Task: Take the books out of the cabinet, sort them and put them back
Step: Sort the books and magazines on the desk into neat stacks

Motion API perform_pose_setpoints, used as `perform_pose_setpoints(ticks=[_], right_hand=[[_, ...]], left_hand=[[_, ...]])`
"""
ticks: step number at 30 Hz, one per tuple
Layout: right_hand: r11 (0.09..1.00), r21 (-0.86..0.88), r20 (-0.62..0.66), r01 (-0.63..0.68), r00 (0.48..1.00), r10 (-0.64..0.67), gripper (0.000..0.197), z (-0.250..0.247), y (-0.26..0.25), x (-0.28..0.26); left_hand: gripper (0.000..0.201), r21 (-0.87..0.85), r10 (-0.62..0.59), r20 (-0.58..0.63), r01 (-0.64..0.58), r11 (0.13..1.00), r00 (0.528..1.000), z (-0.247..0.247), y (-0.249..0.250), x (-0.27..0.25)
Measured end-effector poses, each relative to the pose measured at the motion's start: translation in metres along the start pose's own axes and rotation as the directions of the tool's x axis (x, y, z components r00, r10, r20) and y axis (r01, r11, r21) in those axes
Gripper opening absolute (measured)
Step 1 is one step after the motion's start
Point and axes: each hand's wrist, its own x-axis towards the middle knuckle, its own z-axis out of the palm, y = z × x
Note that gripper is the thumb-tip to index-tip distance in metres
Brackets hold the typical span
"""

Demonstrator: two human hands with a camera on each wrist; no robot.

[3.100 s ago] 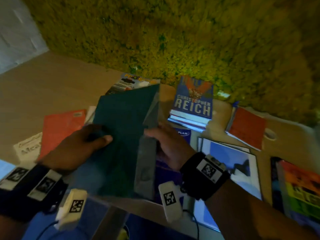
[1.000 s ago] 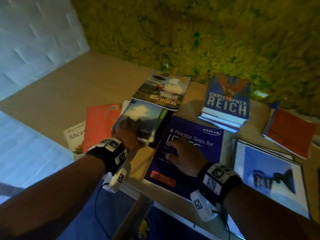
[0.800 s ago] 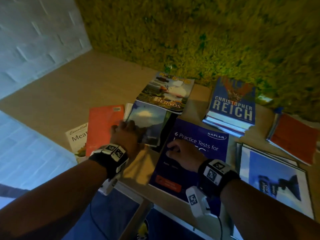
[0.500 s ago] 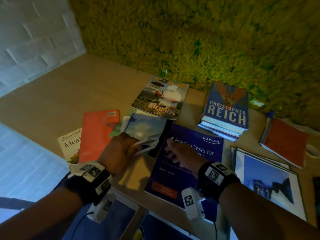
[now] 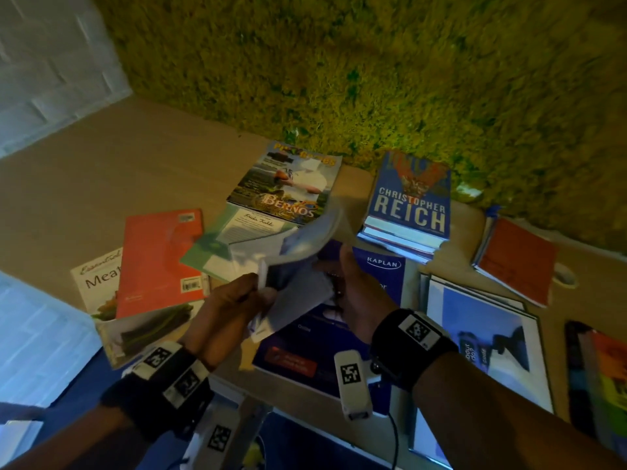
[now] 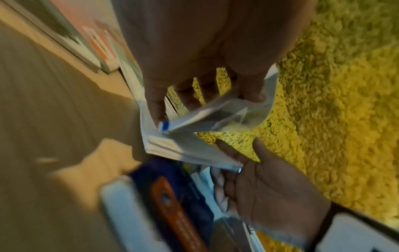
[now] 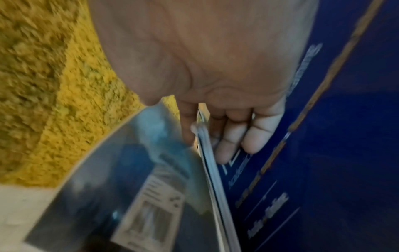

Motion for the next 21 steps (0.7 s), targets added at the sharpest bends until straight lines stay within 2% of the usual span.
perform_pose_setpoints(ticks=[1, 2, 3, 4, 5, 6, 8, 9, 10, 11, 12, 13, 14, 15, 16, 17, 18, 19, 21], right_hand=[[1.0, 0.006, -0.016, 0.011, 1.0, -0.011, 0.066, -0.008, 0.003, -0.003], [1.0, 0.01, -0.043, 0.022, 0.999, -0.022, 0.065, -0.017, 0.007, -0.007], [0.999, 0.02, -0.075, 0.038, 0.997, -0.037, 0.064, -0.028, 0.012, -0.01], [0.997, 0.046, -0.095, 0.06, 0.994, -0.055, 0.065, -0.039, 0.016, -0.014], [0.994, 0.087, -0.1, 0.07, 0.993, -0.061, 0.067, -0.05, 0.019, -0.018], [0.988, 0.139, -0.089, 0.063, 0.995, -0.051, 0.068, -0.059, 0.022, -0.022], [0.971, 0.236, -0.036, 0.037, 0.999, -0.029, 0.051, -0.076, 0.031, -0.029], [0.96, 0.276, -0.029, 0.045, 0.999, -0.039, 0.04, -0.082, 0.036, -0.031], [0.946, 0.317, -0.048, 0.065, 0.997, -0.052, 0.037, -0.09, 0.041, -0.031], [0.933, 0.347, -0.067, 0.09, 0.995, -0.071, 0.038, -0.097, 0.045, -0.031], [0.92, 0.374, -0.081, 0.119, 0.992, -0.095, 0.039, -0.104, 0.048, -0.031], [0.907, 0.397, -0.084, 0.138, 0.99, -0.114, 0.04, -0.111, 0.049, -0.033], [0.897, 0.415, -0.086, 0.151, 0.988, -0.127, 0.04, -0.116, 0.05, -0.035], [0.889, 0.426, -0.092, 0.166, 0.986, -0.14, 0.041, -0.121, 0.05, -0.037], [0.88, 0.438, -0.098, 0.184, 0.983, -0.157, 0.04, -0.124, 0.049, -0.038], [0.873, 0.443, -0.1, 0.203, 0.979, -0.177, 0.04, -0.126, 0.047, -0.04], [0.871, 0.439, -0.099, 0.219, 0.976, -0.195, 0.04, -0.127, 0.043, -0.043], [0.871, 0.434, -0.094, 0.232, 0.973, -0.212, 0.04, -0.127, 0.038, -0.046], [0.869, 0.428, -0.08, 0.247, 0.968, -0.236, 0.037, -0.127, 0.027, -0.051]], left_hand=[[0.08, 0.061, 0.02, 0.015, -0.021, 0.998, 1.0, 0.005, 0.0, 0.0], [0.057, 0.227, 0.06, 0.022, -0.064, 0.972, 0.998, 0.011, -0.005, 0.0], [0.033, 0.426, 0.128, 0.056, -0.14, 0.894, 0.99, 0.017, -0.009, -0.001], [0.026, 0.547, 0.163, 0.097, -0.19, 0.815, 0.982, 0.024, -0.012, -0.004], [0.033, 0.657, 0.18, 0.177, -0.252, 0.711, 0.968, 0.027, -0.02, -0.005], [0.037, 0.706, 0.127, 0.239, -0.262, 0.658, 0.963, 0.032, -0.028, -0.005], [0.038, 0.723, -0.028, 0.314, -0.22, 0.655, 0.949, 0.048, -0.038, -0.007], [0.035, 0.72, -0.046, 0.355, -0.242, 0.65, 0.934, 0.056, -0.042, -0.009], [0.029, 0.725, 0.01, 0.385, -0.31, 0.615, 0.923, 0.066, -0.045, -0.011], [0.026, 0.735, 0.022, 0.382, -0.318, 0.599, 0.924, 0.072, -0.046, -0.012], [0.037, 0.723, 0.064, 0.356, -0.318, 0.614, 0.932, 0.077, -0.047, -0.012], [0.058, 0.719, 0.074, 0.277, -0.258, 0.646, 0.958, 0.079, -0.045, -0.011], [0.071, 0.669, 0.088, 0.192, -0.195, 0.717, 0.978, 0.08, -0.044, -0.009], [0.073, 0.635, 0.068, 0.124, -0.132, 0.761, 0.99, 0.08, -0.042, -0.005], [0.067, 0.603, 0.063, 0.098, -0.109, 0.79, 0.993, 0.078, -0.042, 0.003], [0.065, 0.616, 0.037, 0.102, -0.093, 0.782, 0.994, 0.079, -0.04, 0.008], [0.068, 0.608, -0.014, 0.112, -0.057, 0.792, 0.994, 0.081, -0.038, 0.014], [0.063, 0.603, -0.052, 0.11, -0.026, 0.797, 0.993, 0.084, -0.036, 0.02], [0.032, 0.54, -0.056, 0.103, -0.008, 0.842, 0.993, 0.09, -0.031, 0.03]])
